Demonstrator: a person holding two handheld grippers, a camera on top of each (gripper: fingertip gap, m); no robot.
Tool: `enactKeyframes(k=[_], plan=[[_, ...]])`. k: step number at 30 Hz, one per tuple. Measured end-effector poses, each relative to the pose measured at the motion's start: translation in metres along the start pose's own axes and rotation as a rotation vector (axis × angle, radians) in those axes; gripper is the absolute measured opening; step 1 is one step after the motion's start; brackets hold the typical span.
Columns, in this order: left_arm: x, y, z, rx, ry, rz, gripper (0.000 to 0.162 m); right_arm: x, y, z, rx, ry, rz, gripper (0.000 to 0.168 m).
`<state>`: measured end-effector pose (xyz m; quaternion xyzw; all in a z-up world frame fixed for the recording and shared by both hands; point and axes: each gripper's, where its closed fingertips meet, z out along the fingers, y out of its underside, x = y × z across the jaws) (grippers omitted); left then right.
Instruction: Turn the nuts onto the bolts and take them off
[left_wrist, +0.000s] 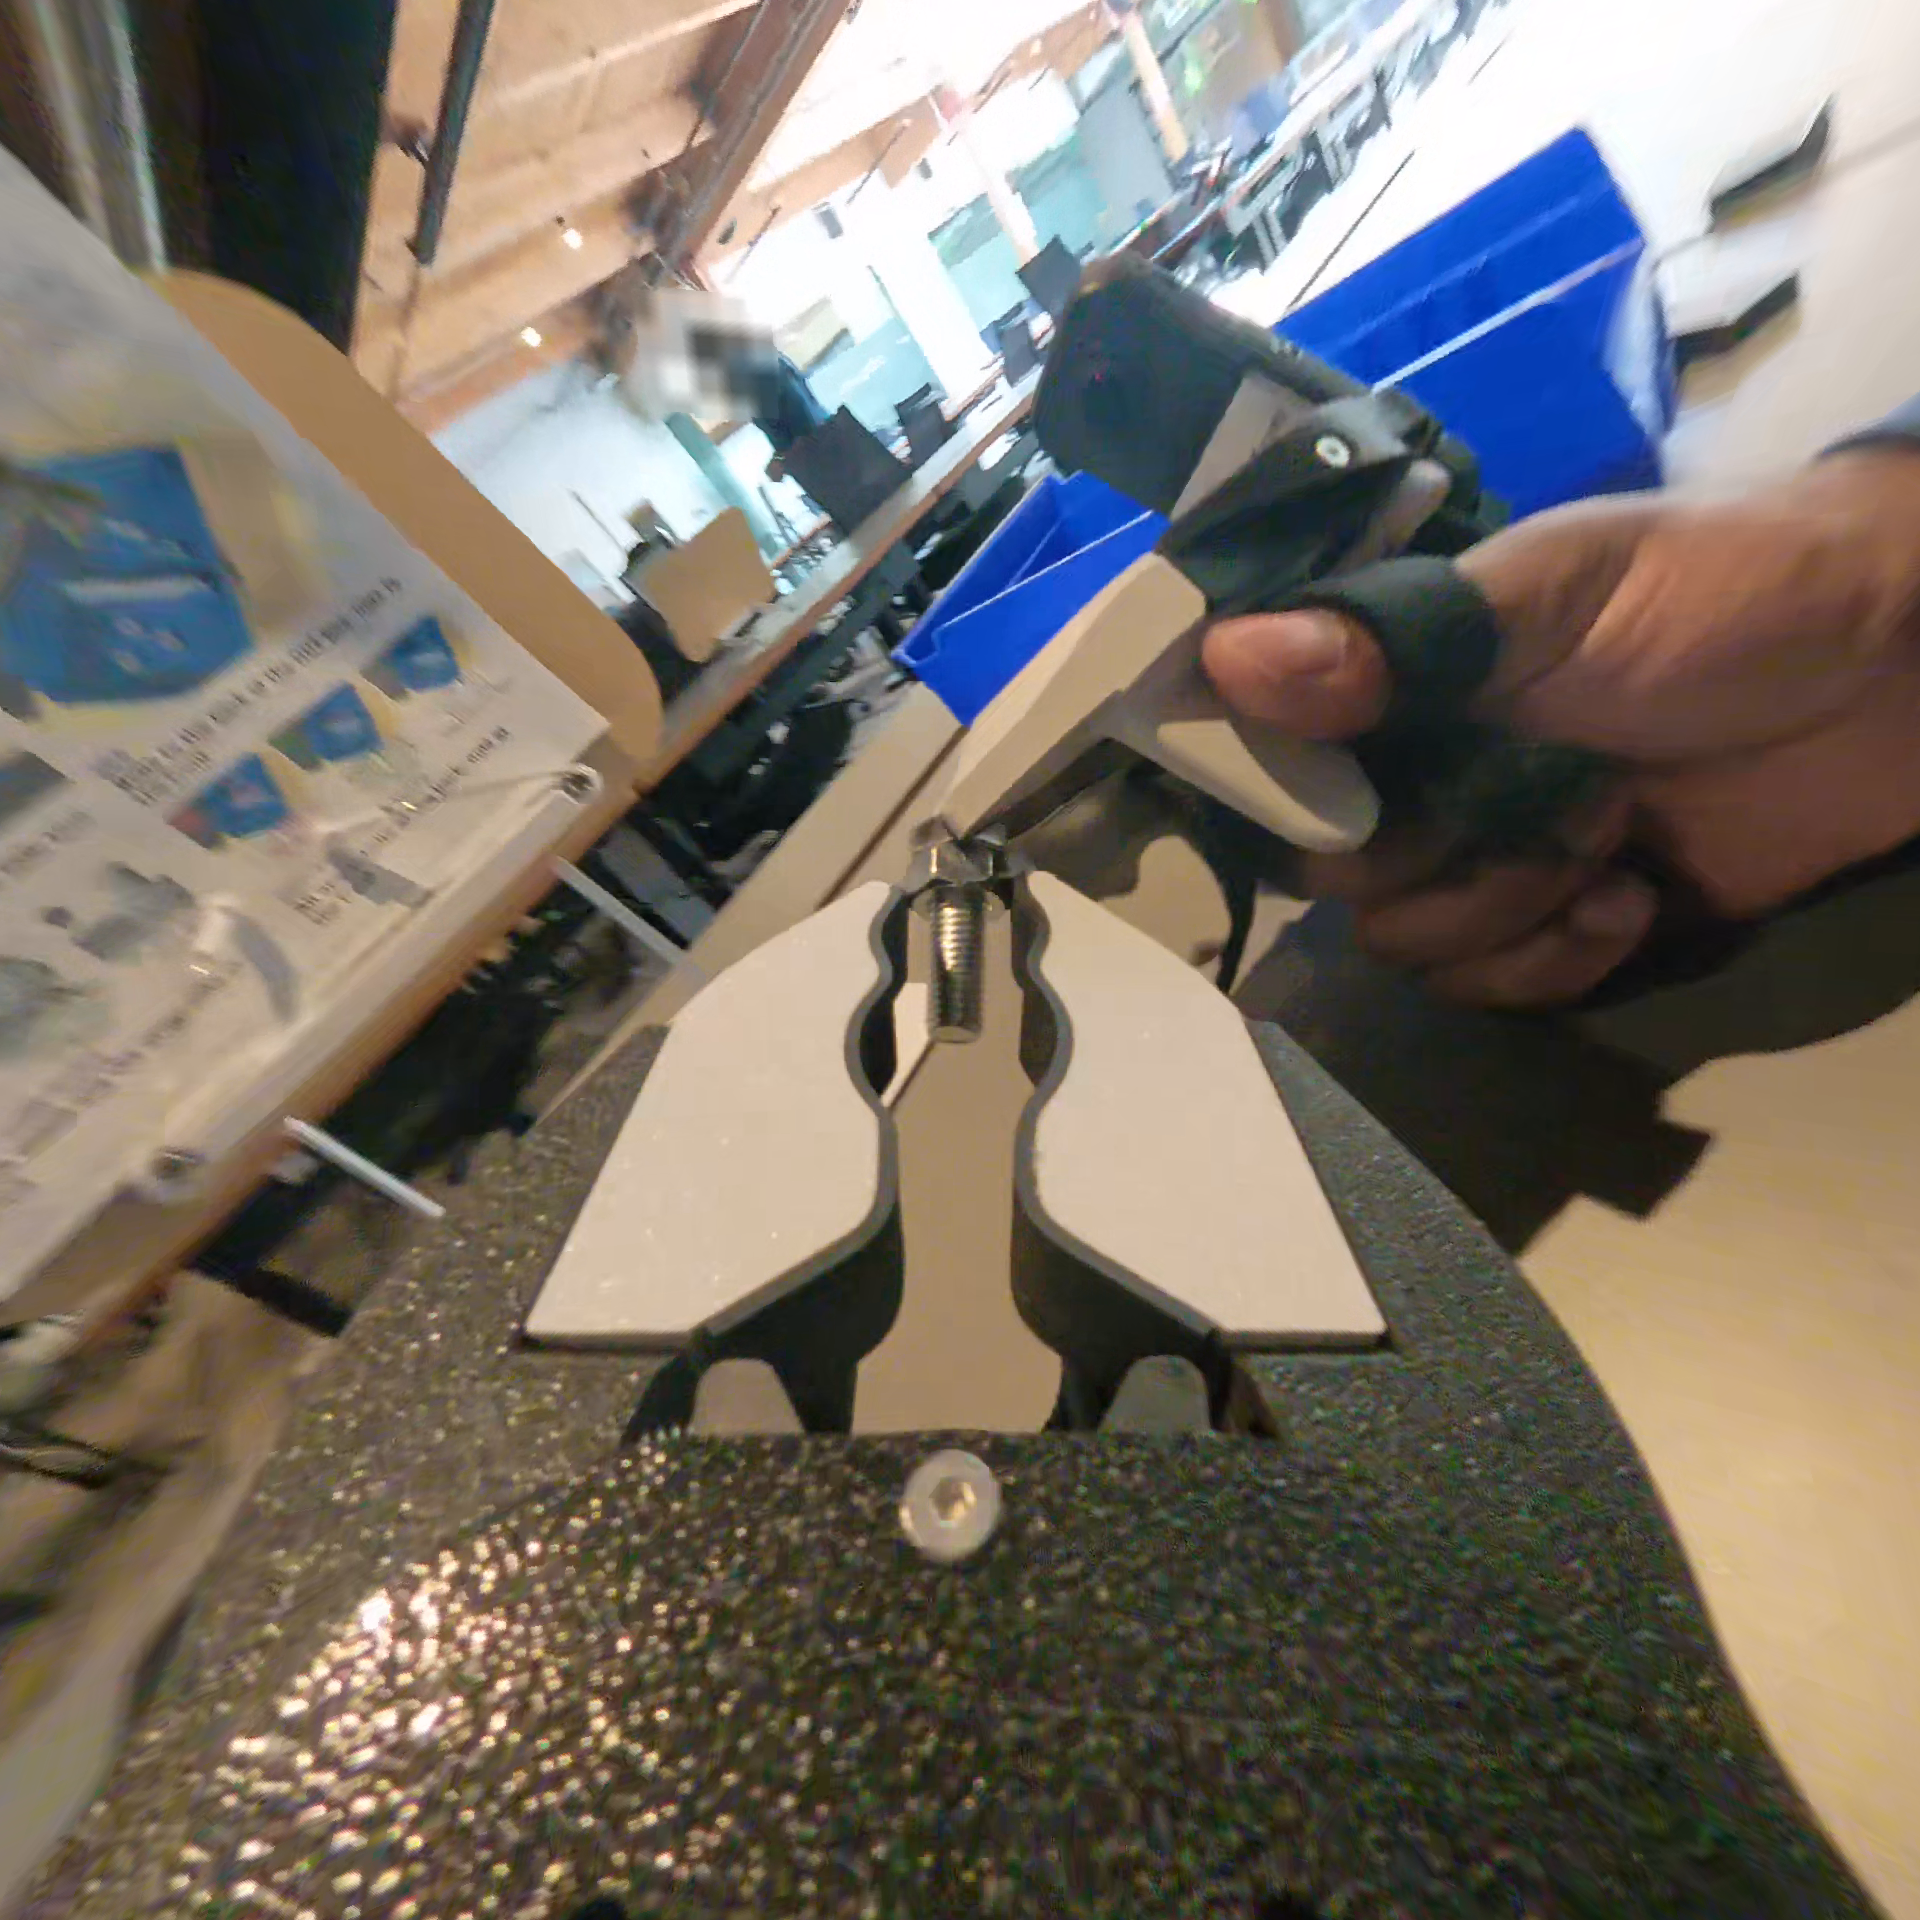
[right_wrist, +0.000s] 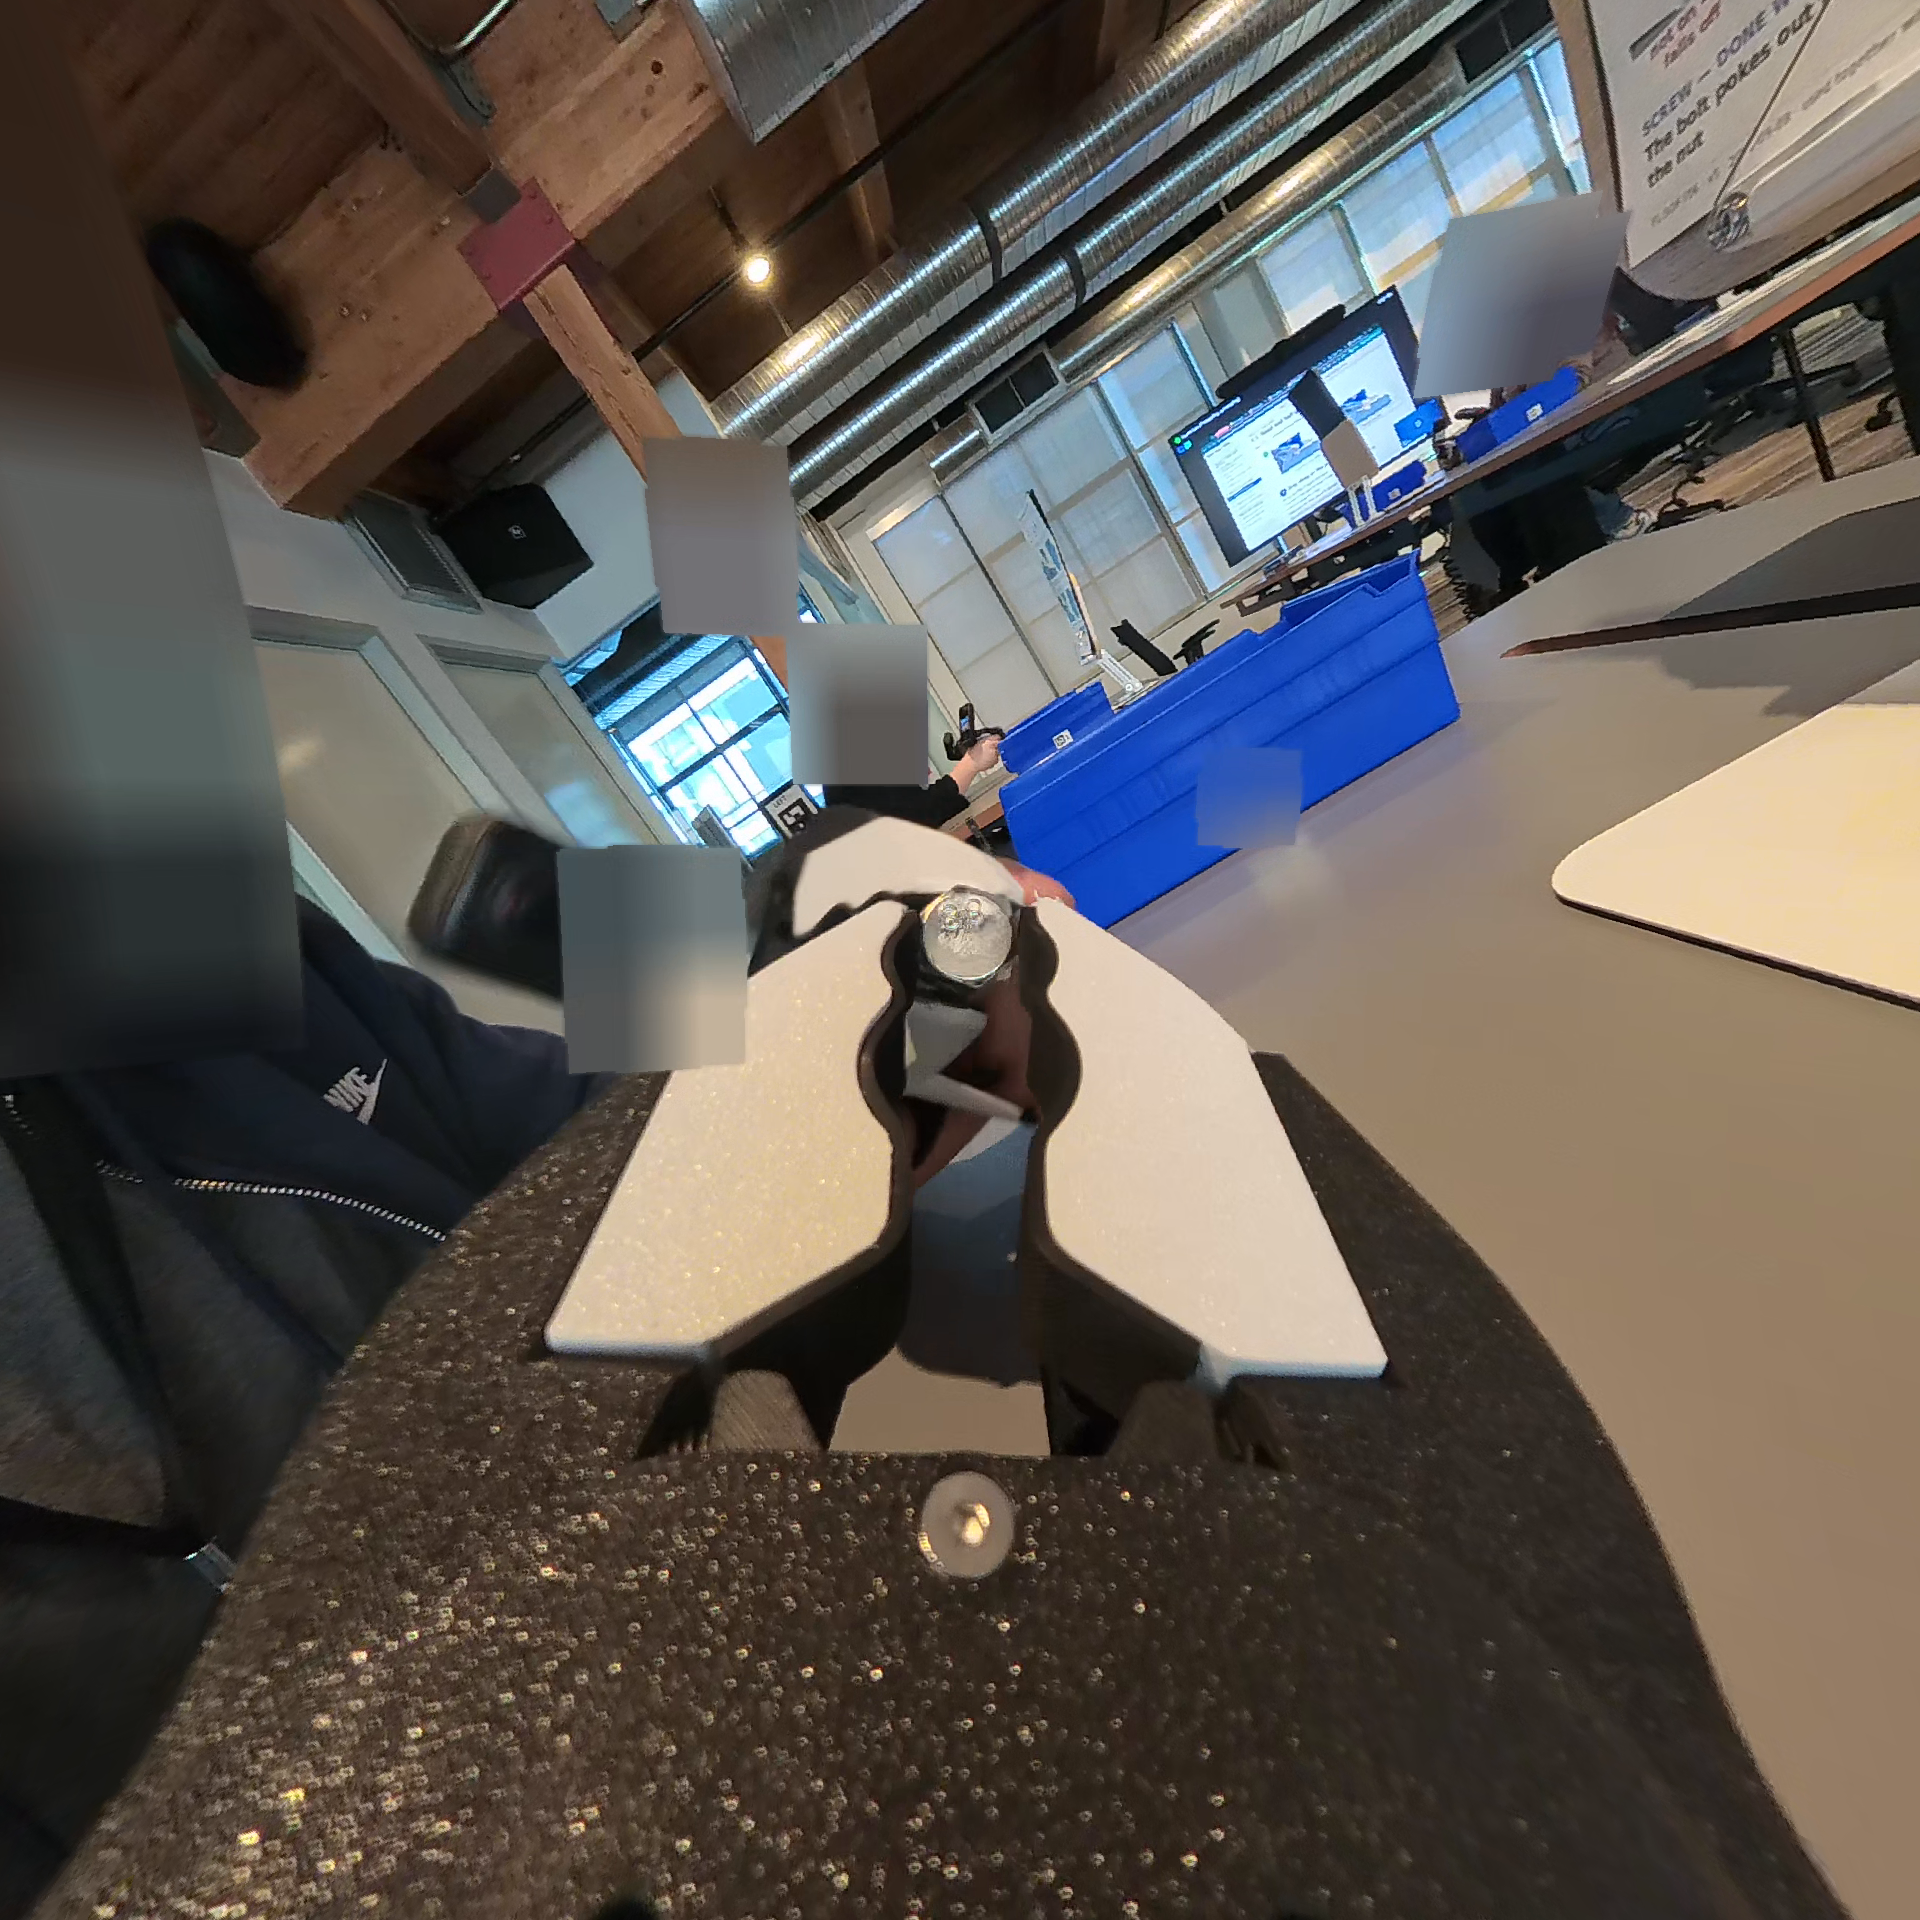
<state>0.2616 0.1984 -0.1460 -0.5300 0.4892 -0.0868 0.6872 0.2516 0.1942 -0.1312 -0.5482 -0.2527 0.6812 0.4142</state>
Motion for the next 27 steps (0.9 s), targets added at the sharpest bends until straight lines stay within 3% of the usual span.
enactKeyframes(k=[5, 11, 20, 27], plan=[[-0.002, 0.0, -0.001, -0.016, -0.061, 0.158, 0.019, -0.001, 0.0, 0.0, 0.004, -0.004, 0.008, 0.018], [-0.001, 0.001, 0.0, -0.009, -0.057, 0.152, 0.02, 0.001, 0.0, -0.001, 0.011, 0.009, 0.003, 0.017], [-0.001, 0.0, 0.0, 0.011, -0.033, 0.068, 0.031, 0.003, -0.003, -0.003, 0.023, 0.019, -0.006, 0.017], [-0.018, 0.001, -0.005, 0.073, -0.02, -0.142, 0.037, -0.002, -0.009, -0.004, 0.028, 0.037, -0.047, 0.018]])
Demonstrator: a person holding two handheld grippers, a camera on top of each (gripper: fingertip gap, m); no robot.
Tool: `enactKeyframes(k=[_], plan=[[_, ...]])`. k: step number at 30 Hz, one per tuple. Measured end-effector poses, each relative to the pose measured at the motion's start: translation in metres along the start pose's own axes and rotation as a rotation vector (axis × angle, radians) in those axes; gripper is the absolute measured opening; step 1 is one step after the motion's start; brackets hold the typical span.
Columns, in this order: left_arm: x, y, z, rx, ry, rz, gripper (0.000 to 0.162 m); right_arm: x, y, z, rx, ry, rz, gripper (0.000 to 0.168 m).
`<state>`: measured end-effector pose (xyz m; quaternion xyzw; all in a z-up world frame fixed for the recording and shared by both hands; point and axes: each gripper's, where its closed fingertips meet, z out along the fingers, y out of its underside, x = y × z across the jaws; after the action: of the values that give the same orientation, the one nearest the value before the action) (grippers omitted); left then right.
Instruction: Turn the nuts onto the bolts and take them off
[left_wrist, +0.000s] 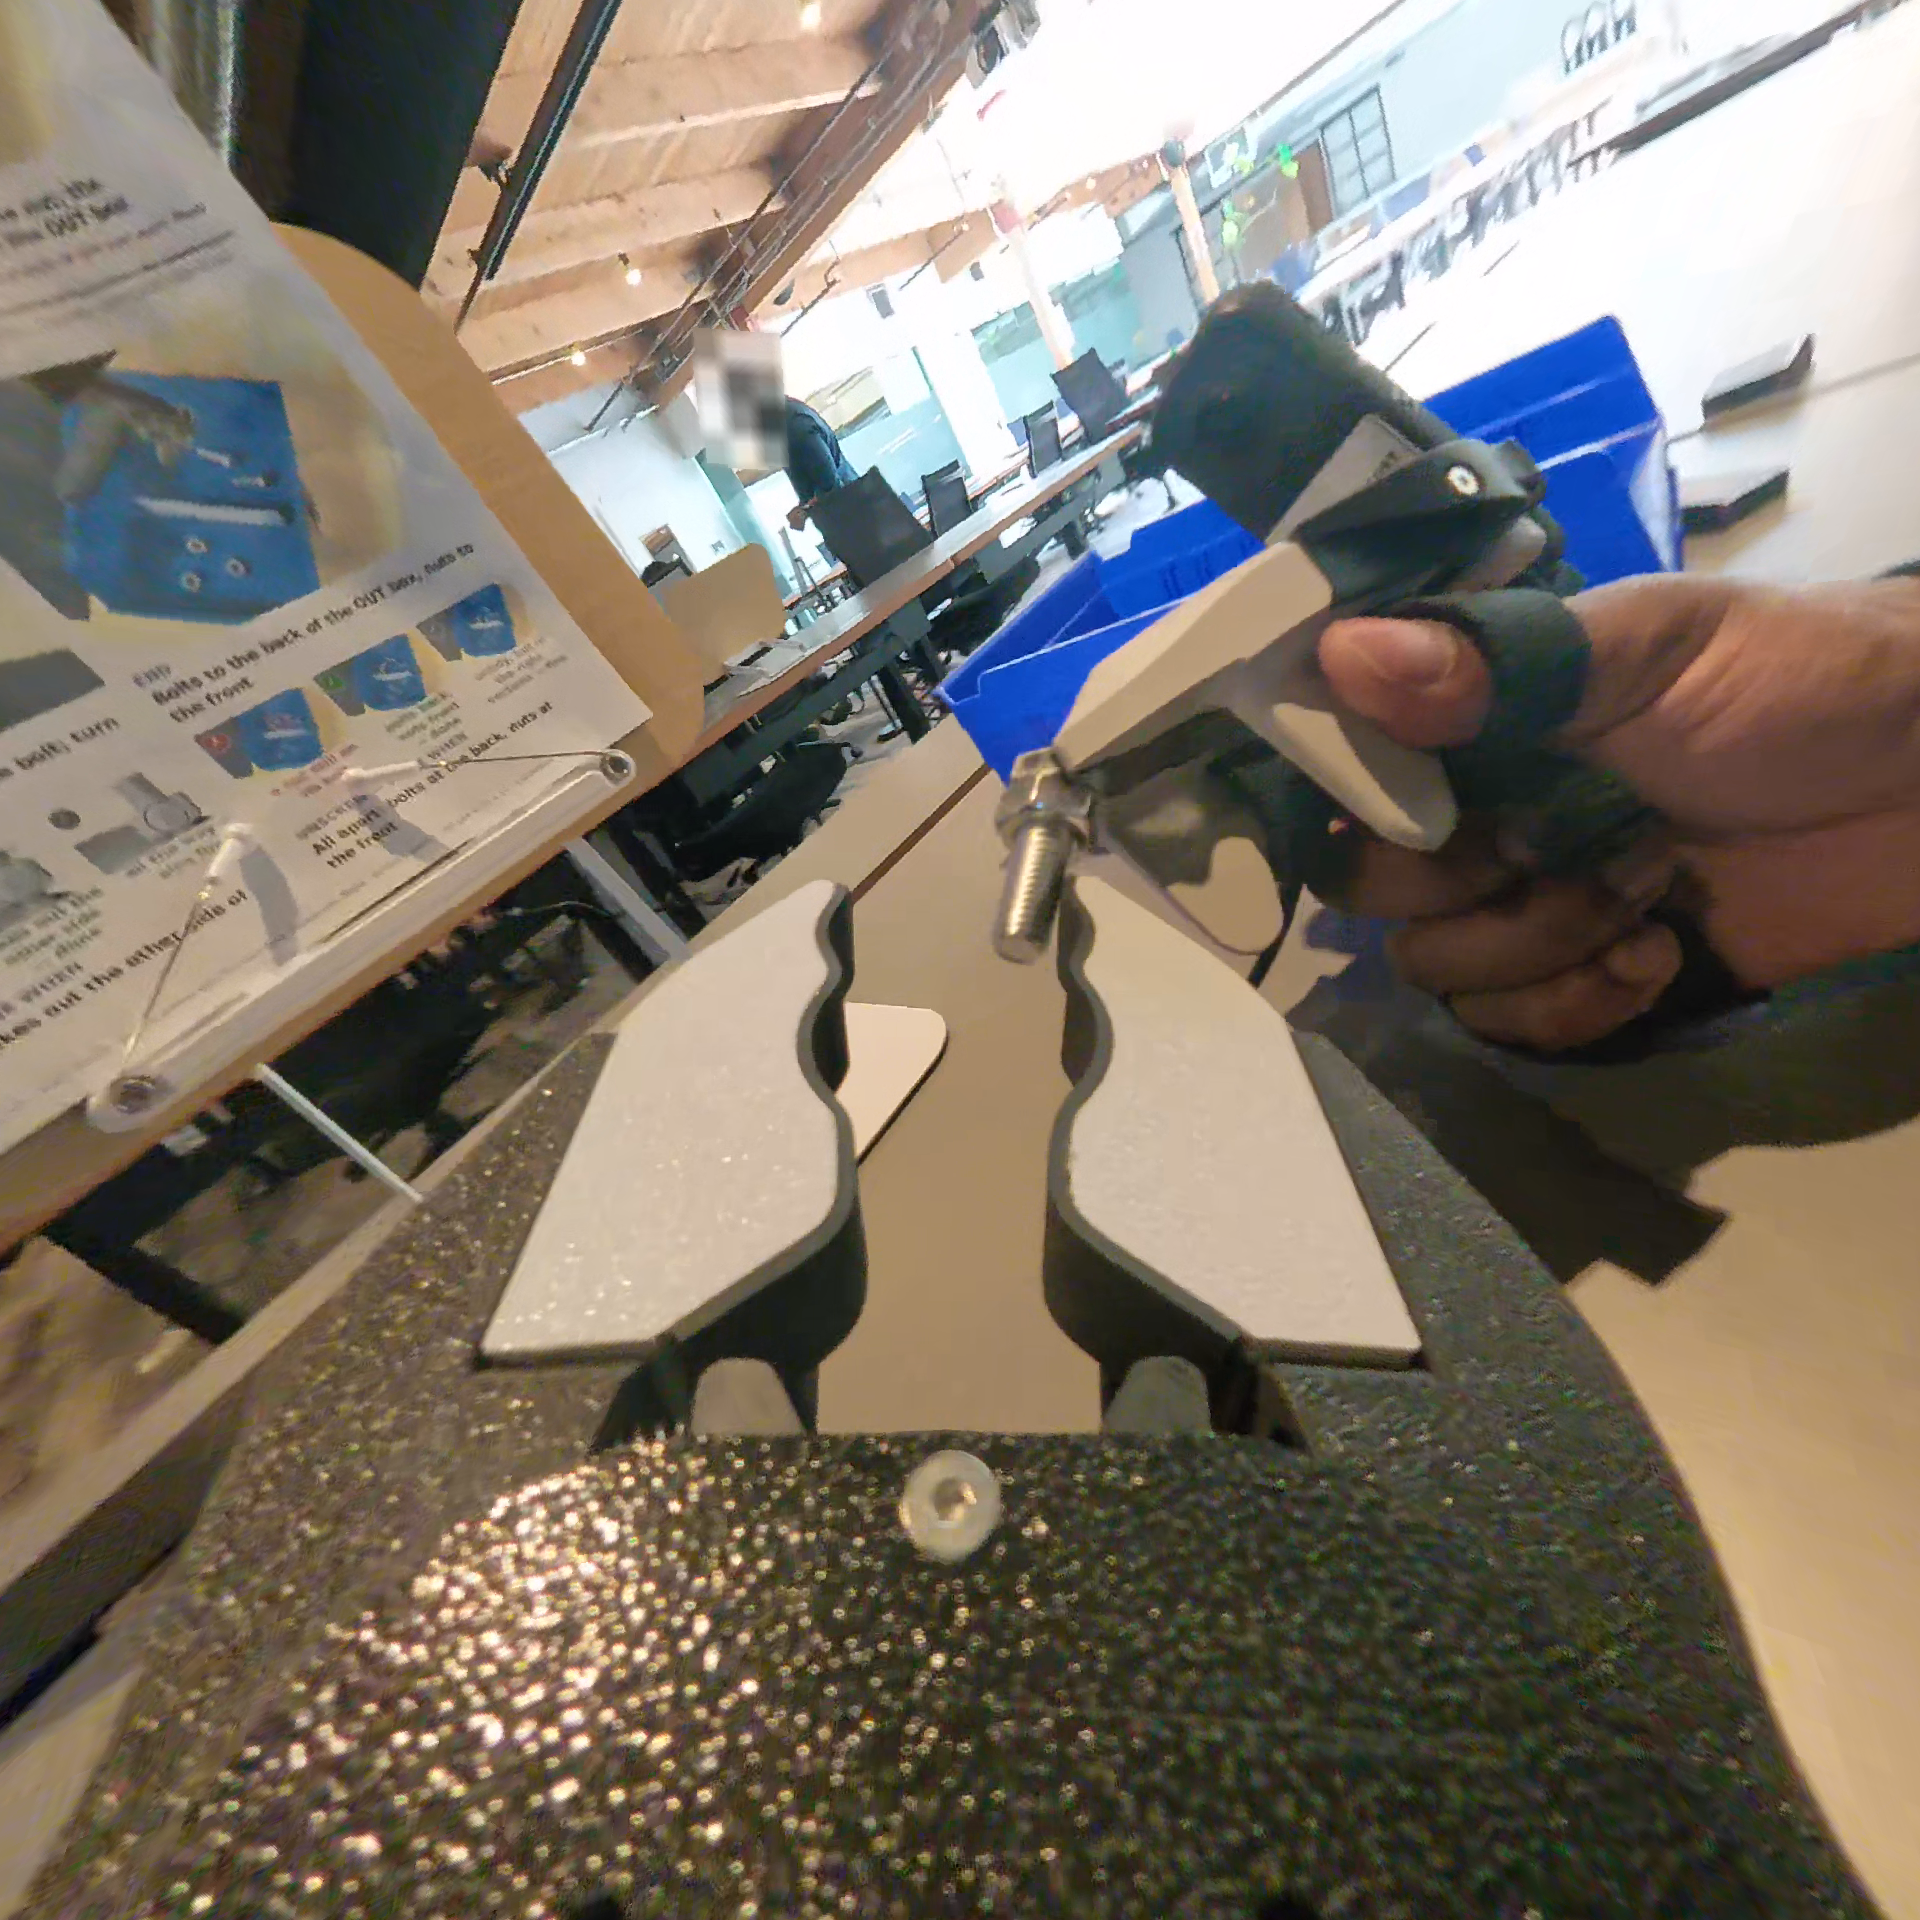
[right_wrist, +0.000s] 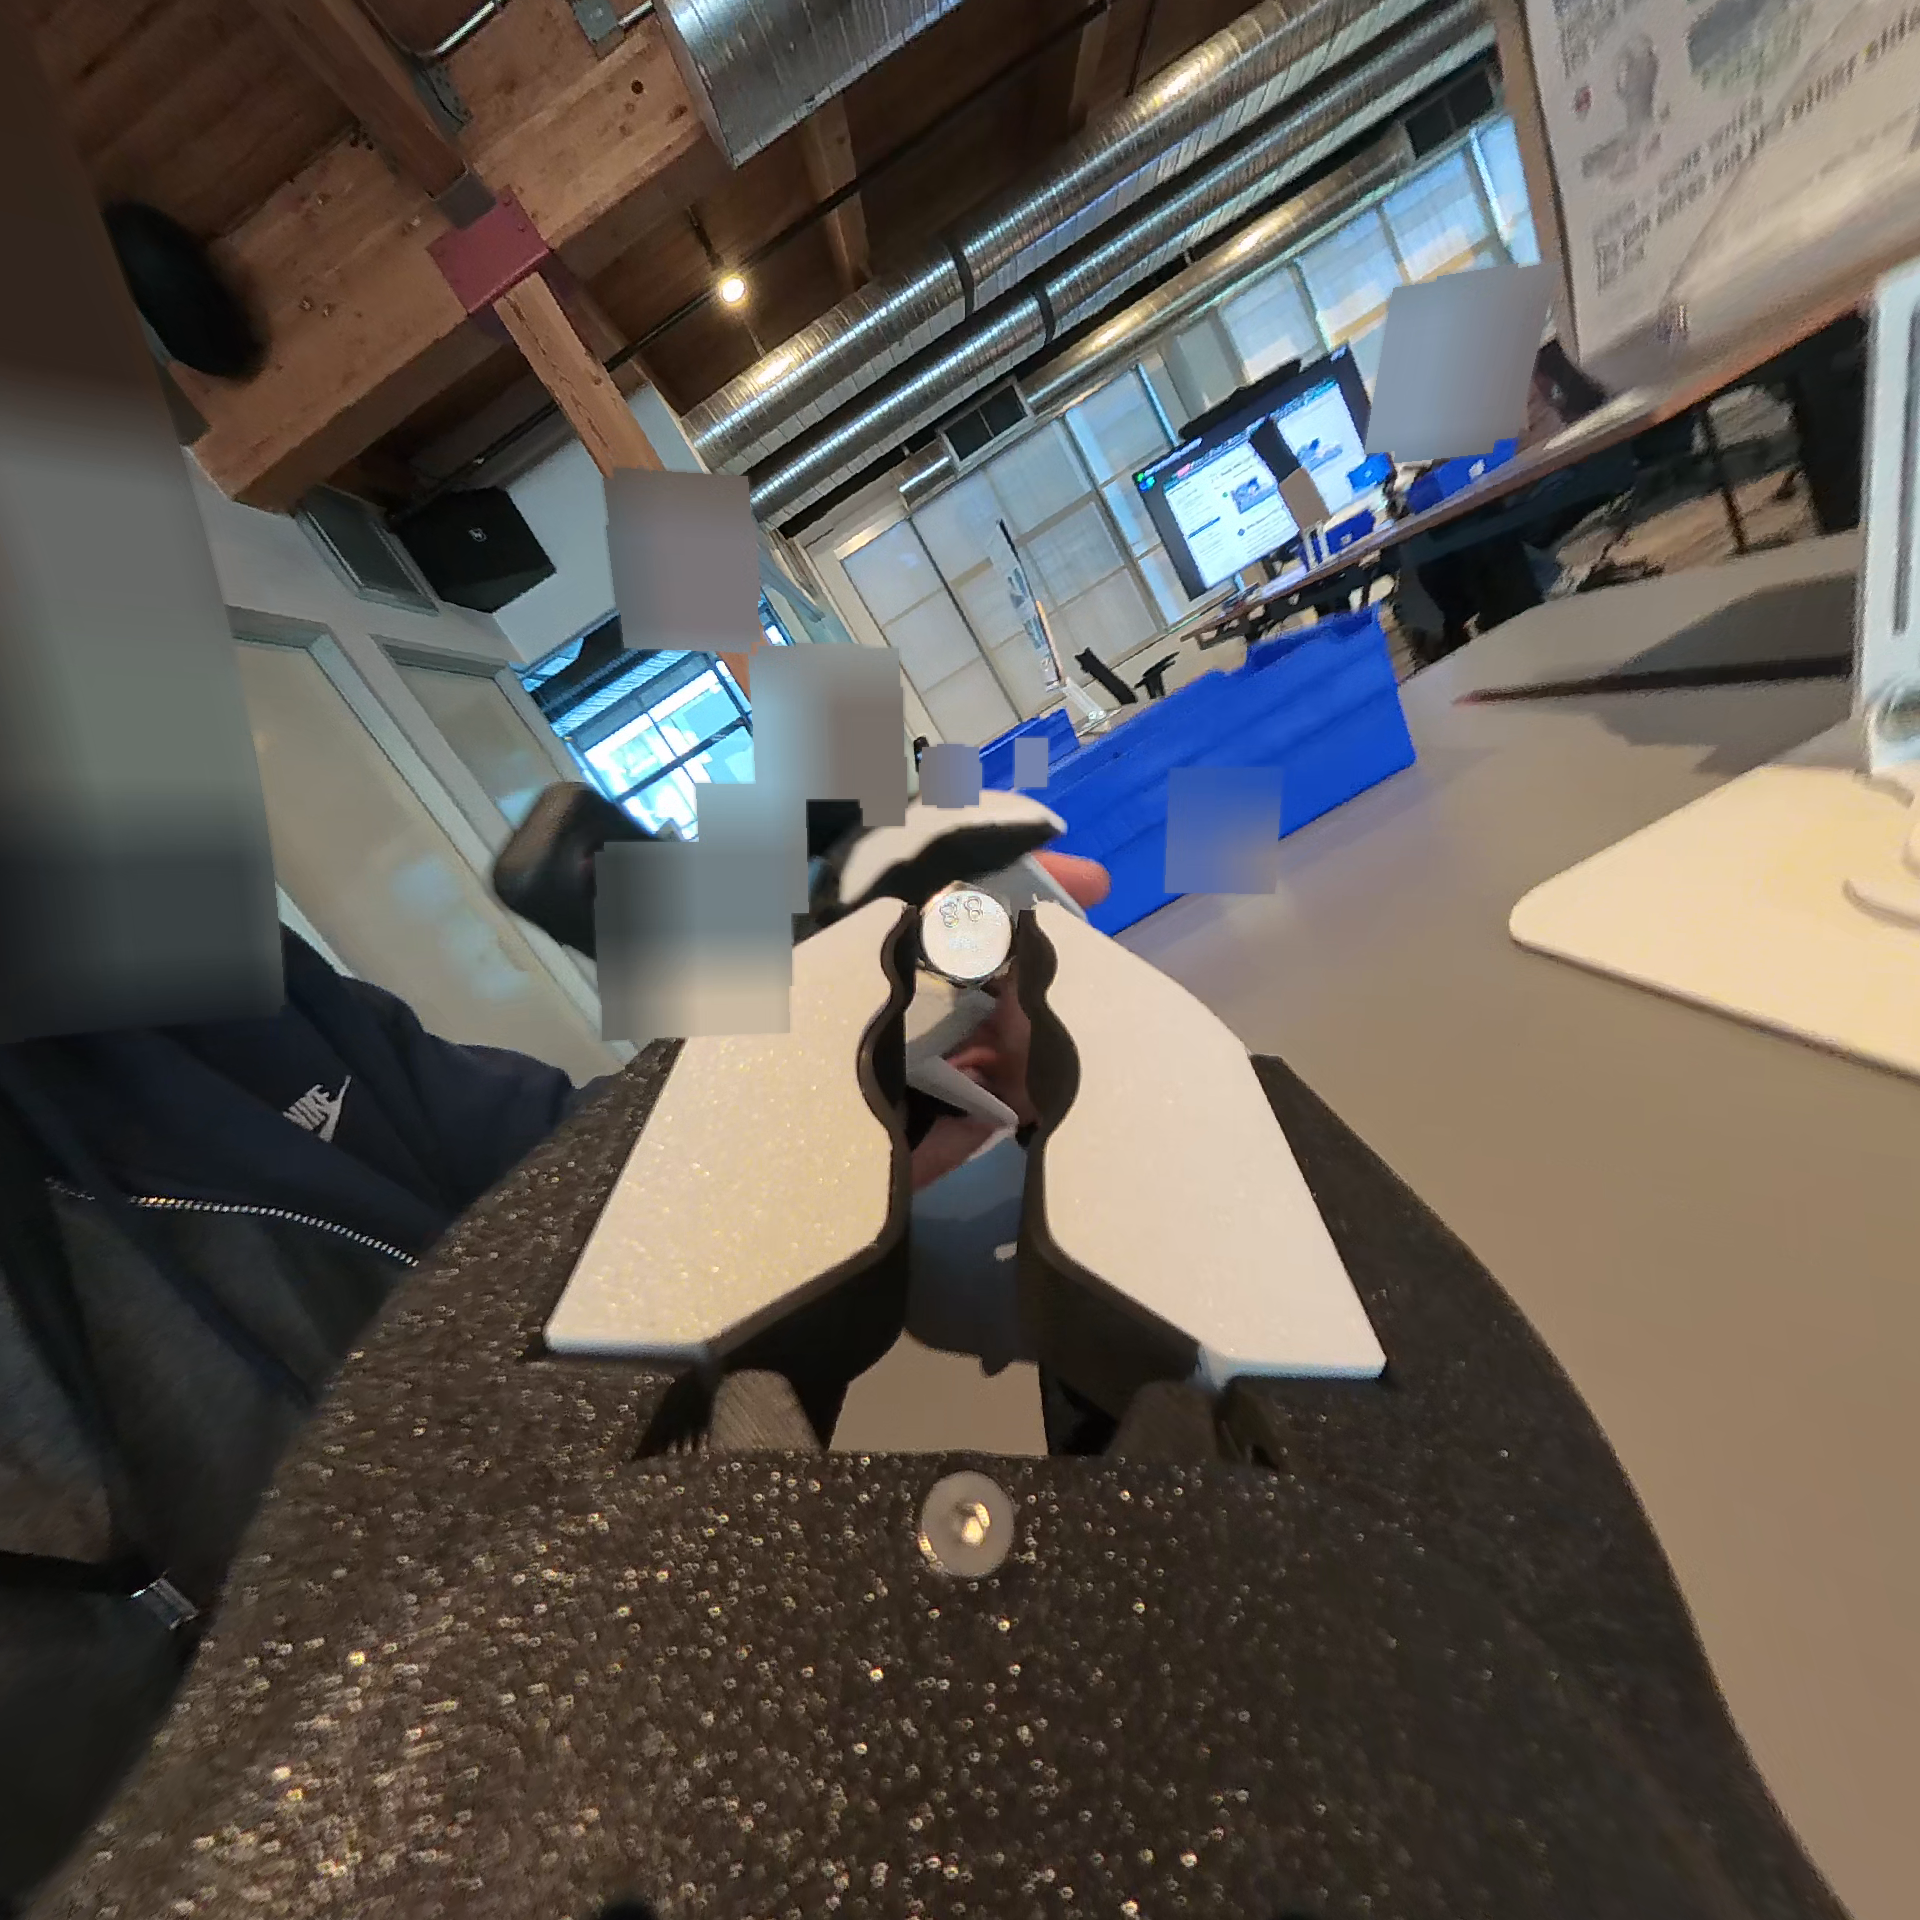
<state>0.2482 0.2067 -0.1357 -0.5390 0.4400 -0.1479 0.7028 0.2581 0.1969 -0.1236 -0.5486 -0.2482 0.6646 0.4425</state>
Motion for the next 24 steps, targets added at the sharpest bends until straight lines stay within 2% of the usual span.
enactKeyframes(k=[3, 8, 13, 16, 19, 22, 24], plan=[[-0.002, -0.004, -0.003, 0.038, 0.011, -0.028, 0.035, -0.011, -0.012, 0.0, 0.027, -0.004, -0.034, 0.018], [0.002, -0.014, -0.005, 0.089, 0.042, -0.072, 0.035, -0.011, -0.033, -0.01, 0.062, 0.091, -0.085, 0.017], [0.0, -0.013, -0.008, 0.089, 0.055, -0.102, 0.034, -0.027, -0.081, -0.038, 0.085, 0.205, -0.15, 0.017], [0.0, -0.013, -0.008, 0.081, 0.053, -0.088, 0.033, -0.043, -0.118, -0.073, 0.024, 0.343, -0.232, 0.017], [0.001, -0.015, -0.008, 0.083, 0.059, -0.086, 0.032, -0.039, -0.147, -0.123, -0.133, 0.569, -0.301, 0.017], [0.003, -0.017, -0.008, 0.089, 0.064, -0.082, 0.032, -0.004, -0.157, -0.19, -0.357, 0.837, -0.307, 0.017], [0.004, -0.018, -0.008, 0.089, 0.065, -0.073, 0.031, 0.022, -0.151, -0.224, -0.483, 0.924, -0.224, 0.017]])
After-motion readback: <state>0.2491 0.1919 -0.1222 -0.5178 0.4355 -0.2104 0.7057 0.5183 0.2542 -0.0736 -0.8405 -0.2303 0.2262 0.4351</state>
